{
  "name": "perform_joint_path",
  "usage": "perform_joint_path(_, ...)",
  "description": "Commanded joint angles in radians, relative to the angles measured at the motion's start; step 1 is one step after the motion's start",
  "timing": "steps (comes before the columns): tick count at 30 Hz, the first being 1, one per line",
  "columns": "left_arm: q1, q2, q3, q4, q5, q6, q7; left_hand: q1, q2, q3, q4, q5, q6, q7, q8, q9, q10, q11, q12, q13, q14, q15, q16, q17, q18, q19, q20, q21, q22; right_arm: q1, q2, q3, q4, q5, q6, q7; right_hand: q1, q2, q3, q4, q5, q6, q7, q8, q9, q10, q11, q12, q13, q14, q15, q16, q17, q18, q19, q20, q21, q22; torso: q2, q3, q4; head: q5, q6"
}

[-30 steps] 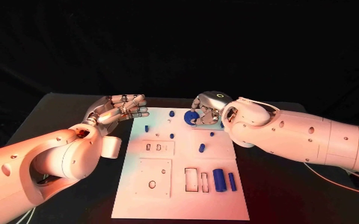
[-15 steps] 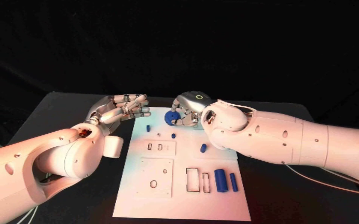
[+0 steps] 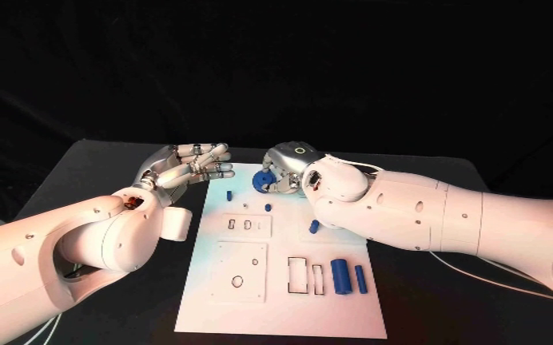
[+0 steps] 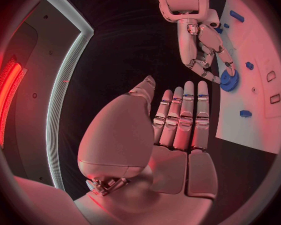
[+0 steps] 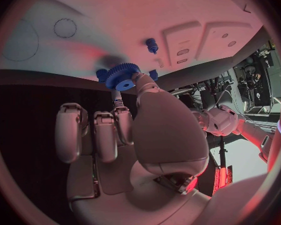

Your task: Assemble the parts on the task board

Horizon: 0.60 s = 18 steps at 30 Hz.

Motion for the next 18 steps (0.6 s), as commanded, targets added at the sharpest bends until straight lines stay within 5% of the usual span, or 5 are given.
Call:
perform_joint_path(1,0.001,0.002,0.001,0.003,-0.004,0.018,0.004,0.009,0.0,0.0,-0.004,-0.007,-0.002,0.005,-0.003,-0.002,-0.003,0.001,-0.003,-0.002,0.001,0.008,-0.007,0.001,0.004,0.008,-0.001,0.006,0.0,-0.003,0.009,-0.001,-0.008,-0.02,0.038,-0.005,-0.006,-0.002,0.002,0.005,-0.002,0.01,-0.007,0.006,0.002,0.003,0.0,0.001,0.054,0.089,-0.005,0.004,0.182,-0.015,0.007,0.0,0.004,0.056,0.0,0.0,-0.0012,0.001,0.002)
perform_joint_path(10,0.001,0.002,0.001,0.003,-0.004,0.017,0.004,0.009,0.0,0.0,-0.004,-0.007,-0.002,0.005,-0.003,-0.002,-0.003,0.001,-0.003,-0.002,0.001,0.008,-0.007,0.001,0.004,0.008,-0.001,0.006,0.0,-0.006,0.022,-0.003,-0.022,-0.019,0.047,-0.004,-0.011,-0.006,0.003,0.008,-0.013,0.007,-0.005,0.001,0.002,0.001,0.002,-0.002,0.052,0.089,-0.004,0.004,0.182,-0.015,0.006,0.0,0.003,0.055,0.0,-0.0003,-0.0006,-0.001,0.002)
perform_joint_path(18,0.001,0.001,0.001,0.003,-0.004,0.017,0.003,0.009,0.0,0.0,-0.004,-0.007,-0.002,0.005,-0.003,-0.002,-0.003,0.001,-0.003,-0.002,0.001,0.008,-0.007,0.001,0.004,0.008,-0.001,0.006,0.0,-0.006,0.035,-0.004,-0.039,-0.018,0.032,-0.007,-0.039,-0.023,-0.006,0.032,-0.099,-0.062,0.02,-0.053,-0.012,-0.024,0.024,-0.024,0.026,0.088,0.014,0.004,0.182,-0.014,0.0,0.012,-0.006,0.05,0.0,0.0,-0.0003,-0.002,0.001)
